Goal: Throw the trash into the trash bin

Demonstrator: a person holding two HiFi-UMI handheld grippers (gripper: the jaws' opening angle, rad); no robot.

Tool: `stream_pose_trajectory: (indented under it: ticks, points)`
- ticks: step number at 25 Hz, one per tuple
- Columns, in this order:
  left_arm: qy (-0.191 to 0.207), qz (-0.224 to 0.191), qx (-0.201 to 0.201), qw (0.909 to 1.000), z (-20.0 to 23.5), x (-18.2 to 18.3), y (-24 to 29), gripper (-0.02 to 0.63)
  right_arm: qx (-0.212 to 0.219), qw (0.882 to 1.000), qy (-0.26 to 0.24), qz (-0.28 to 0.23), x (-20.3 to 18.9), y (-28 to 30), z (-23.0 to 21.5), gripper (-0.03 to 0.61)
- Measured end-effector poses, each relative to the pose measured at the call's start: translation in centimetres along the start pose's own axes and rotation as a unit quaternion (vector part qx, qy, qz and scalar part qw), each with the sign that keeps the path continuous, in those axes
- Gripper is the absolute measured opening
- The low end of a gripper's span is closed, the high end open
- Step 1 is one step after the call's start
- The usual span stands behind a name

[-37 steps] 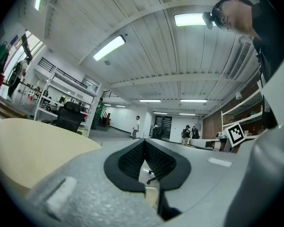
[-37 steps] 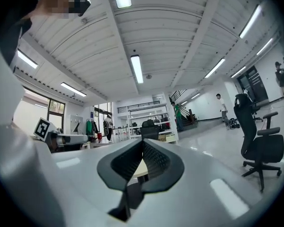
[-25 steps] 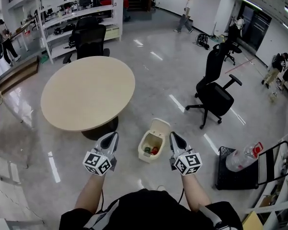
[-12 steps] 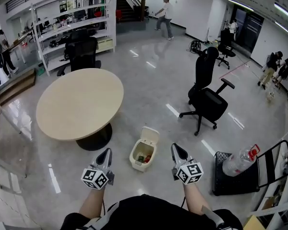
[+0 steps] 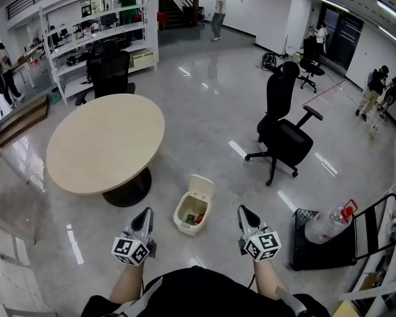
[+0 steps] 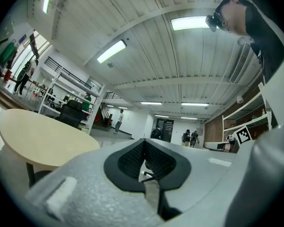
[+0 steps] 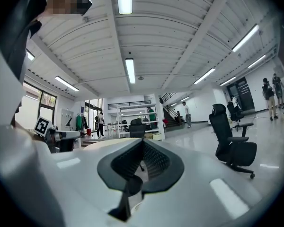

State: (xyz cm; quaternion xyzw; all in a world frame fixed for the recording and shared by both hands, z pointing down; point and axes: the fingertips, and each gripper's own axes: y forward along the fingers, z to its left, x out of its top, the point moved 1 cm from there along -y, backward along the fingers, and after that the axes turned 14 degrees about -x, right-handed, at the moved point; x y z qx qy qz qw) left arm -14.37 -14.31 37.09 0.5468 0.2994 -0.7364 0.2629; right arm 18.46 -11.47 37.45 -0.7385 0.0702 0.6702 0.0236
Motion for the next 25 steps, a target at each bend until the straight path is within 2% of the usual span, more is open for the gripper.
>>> stream_pose_trajectory:
  ticks: [12, 25]
  points:
    - [-0.009, 0.002, -0.014, 0.9999, -1.0, -0.3, 1.2, 0.002, -0.011, 1.0, 0.009, 0.007, -0.7, -0.5, -1.5, 0.005]
    - [-0.005, 0.004, -0.036, 0.9994, -1.8, 0.4, 0.8, 0.002, -0.009, 1.0, -0.002, 0.006, -0.6, -1.3, -0.5, 0.005]
